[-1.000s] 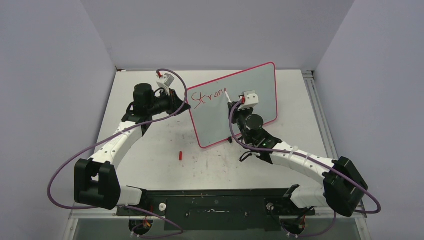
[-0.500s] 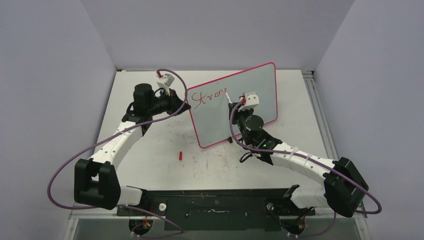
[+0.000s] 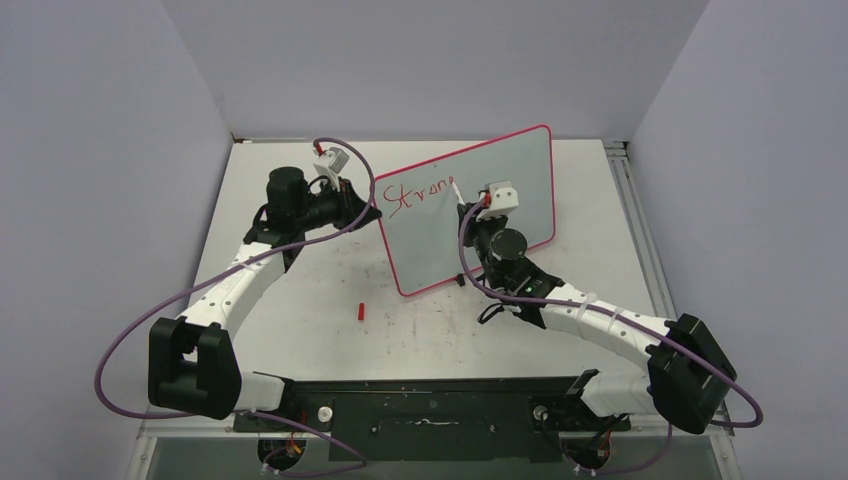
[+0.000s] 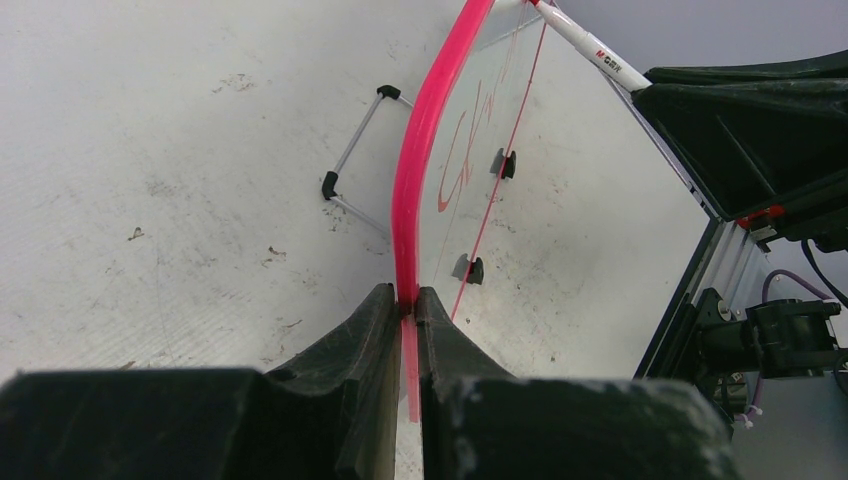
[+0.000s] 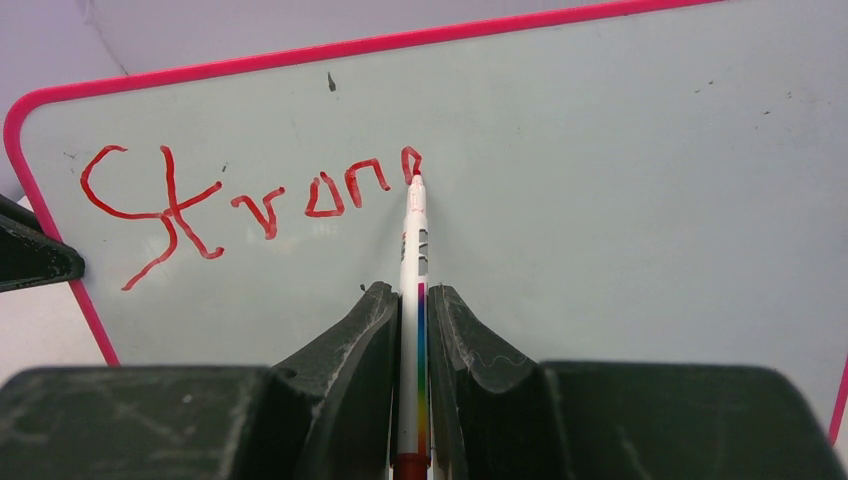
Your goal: Write a sentence on the whiteboard
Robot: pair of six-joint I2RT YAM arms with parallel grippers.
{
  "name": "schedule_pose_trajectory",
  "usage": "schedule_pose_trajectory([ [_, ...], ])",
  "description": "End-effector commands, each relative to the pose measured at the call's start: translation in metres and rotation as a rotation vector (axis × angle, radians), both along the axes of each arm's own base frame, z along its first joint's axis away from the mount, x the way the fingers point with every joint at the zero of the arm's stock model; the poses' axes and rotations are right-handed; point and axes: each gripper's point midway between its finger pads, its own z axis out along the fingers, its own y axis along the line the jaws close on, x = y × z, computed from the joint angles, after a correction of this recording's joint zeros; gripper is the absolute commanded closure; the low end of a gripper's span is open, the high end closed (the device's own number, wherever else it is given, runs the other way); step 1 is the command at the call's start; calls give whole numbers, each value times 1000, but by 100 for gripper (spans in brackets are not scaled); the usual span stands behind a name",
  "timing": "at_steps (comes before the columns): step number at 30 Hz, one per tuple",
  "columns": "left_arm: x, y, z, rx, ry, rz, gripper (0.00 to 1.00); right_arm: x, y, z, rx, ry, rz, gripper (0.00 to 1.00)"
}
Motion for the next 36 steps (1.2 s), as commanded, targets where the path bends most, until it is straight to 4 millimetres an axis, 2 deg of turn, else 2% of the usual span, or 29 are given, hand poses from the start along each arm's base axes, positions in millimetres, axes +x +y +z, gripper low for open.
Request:
schedule_pose_trajectory([
  [1,-5,-2,28,-24,-82,-29,100,9,4,29,40,-64,-13,95],
  [11,-5,-3,28,-24,-84,-29,100,9,4,26,33,-59,-17,95],
  [26,-6,-3,30,-26,-86,-30,100,0,-4,4,24,-8,-25,95],
  [36,-7,-3,31,-28,-90,-31,100,-10,-1,-11,14,24,-11,95],
])
